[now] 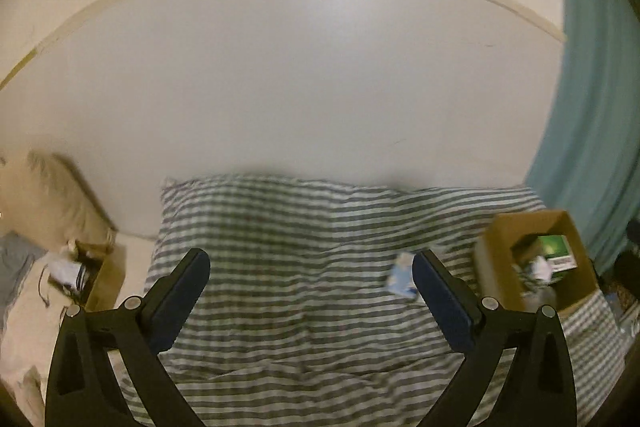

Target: Organize objects

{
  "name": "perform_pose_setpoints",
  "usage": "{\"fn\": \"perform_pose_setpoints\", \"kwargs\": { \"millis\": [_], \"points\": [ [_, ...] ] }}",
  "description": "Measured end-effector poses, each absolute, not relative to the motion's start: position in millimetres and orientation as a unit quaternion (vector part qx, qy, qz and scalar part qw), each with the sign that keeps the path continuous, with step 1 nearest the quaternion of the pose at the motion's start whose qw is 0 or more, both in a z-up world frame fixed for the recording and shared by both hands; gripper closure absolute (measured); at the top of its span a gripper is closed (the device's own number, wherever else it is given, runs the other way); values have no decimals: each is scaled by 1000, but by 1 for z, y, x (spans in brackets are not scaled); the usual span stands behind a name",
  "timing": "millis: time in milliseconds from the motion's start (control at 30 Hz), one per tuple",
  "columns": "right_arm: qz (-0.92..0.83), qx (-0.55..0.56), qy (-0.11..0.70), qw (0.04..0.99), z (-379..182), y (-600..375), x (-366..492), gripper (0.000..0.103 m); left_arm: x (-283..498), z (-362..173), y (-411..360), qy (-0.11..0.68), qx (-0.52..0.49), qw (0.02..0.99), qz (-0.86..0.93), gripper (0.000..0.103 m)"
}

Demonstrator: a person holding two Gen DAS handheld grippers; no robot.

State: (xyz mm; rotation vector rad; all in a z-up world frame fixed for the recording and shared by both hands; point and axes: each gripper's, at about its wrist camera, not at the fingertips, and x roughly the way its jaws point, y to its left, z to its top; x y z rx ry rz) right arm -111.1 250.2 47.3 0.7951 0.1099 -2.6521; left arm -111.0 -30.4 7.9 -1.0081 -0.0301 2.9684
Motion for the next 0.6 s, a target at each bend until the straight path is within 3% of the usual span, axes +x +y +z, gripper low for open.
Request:
{"fn": "perform_pose_setpoints", "kwargs": {
  "millis": [200,600],
  "points": [
    [-918,349,36,188,-23,199,-154,9,-137,-45,-53,0,-343,-27,939,0],
    [-883,446,100,104,-164,152,-260,13,-201,-145,-63,-9,-400,-38,916,0]
  ]
}}
